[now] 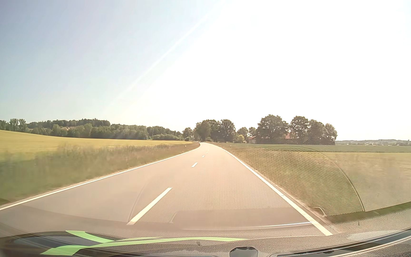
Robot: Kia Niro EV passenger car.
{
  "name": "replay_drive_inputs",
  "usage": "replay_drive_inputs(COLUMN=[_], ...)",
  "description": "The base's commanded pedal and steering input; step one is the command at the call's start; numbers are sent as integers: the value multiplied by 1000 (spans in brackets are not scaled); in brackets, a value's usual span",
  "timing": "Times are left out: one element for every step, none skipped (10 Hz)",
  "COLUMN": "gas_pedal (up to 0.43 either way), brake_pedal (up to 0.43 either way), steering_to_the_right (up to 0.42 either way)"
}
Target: Follow the waypoints while adhering to traffic rules and regulations
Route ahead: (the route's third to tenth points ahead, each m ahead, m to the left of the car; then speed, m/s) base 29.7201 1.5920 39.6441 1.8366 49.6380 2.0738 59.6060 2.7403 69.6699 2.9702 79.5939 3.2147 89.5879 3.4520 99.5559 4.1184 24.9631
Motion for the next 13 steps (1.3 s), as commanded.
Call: replay_drive_inputs(gas_pedal=[260,260,280,287,299,299,311,311,299,280,280,280,287], brake_pedal=[0,0,0,0,0,0,0,0,0,0,0,0,0], steering_to_the_right=[-6,-7,-7,-7,-7,-7,-7,-7,-6,-6,-6,-6,-6])
